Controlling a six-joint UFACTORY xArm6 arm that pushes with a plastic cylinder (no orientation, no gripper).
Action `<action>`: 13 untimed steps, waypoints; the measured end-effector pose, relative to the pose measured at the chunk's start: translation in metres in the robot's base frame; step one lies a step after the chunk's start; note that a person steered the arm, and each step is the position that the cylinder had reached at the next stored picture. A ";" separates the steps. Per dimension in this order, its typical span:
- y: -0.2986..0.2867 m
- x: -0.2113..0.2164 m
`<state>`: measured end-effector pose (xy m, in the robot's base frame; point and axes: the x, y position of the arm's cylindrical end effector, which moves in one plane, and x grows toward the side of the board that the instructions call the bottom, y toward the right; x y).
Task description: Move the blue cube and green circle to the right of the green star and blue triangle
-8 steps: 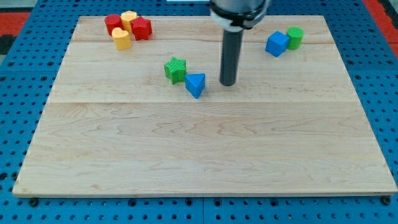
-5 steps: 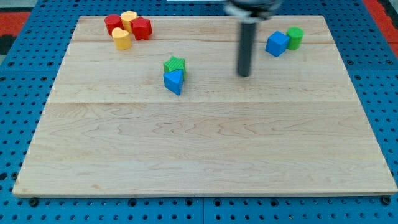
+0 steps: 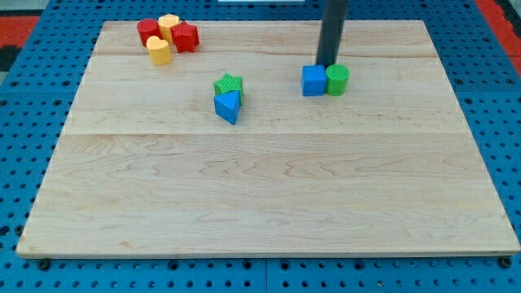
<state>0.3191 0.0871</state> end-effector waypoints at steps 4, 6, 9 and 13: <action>0.047 0.027; -0.064 0.045; -0.081 0.008; -0.065 -0.025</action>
